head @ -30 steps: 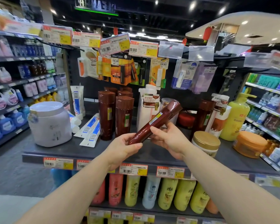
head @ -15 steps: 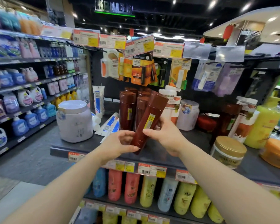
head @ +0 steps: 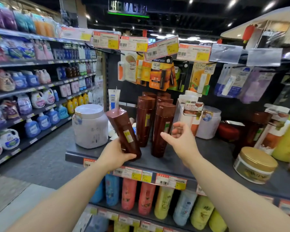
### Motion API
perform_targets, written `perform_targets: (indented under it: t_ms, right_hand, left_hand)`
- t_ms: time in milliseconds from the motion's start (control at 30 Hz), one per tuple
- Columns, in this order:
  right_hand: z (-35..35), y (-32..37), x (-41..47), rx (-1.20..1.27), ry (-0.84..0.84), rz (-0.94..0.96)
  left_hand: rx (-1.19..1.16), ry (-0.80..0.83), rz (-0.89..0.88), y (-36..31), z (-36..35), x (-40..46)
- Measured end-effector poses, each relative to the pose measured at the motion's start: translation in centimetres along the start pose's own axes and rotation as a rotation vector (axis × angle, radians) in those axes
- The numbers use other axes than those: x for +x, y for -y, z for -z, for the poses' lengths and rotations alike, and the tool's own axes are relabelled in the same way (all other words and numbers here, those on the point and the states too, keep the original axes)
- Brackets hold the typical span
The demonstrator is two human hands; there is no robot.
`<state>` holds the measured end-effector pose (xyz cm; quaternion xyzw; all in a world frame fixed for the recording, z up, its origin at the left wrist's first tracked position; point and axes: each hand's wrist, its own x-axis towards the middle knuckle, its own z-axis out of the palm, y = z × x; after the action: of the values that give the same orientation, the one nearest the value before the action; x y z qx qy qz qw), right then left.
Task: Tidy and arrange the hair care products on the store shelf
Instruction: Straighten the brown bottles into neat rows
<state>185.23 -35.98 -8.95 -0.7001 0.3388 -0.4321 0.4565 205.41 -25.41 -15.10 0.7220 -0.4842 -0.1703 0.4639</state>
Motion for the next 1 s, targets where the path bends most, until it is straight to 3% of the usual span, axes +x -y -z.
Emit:
perform_targets:
  t_ms: [100,267,533,1000]
  right_hand:
    - [0.2,-2.0,0.1,-0.091,-0.007,-0.107]
    - [-0.9,-4.8,0.6,-0.173,0.127,-0.286]
    - [-2.3,-5.7,0.9,-0.387,0.16,-0.22]
    - [-2.4,-6.1,0.7,-0.467,0.146,-0.193]
  left_hand:
    - [0.156,0.007,-0.01,-0.6,-0.6,0.5]
    - [0.279,0.019,0.031,-1.3,-1.2,1.2]
    - [0.324,-0.002,0.042,-0.9,-1.9,1.2]
    - [0.329,0.01,0.037,-1.6,-2.3,0.8]
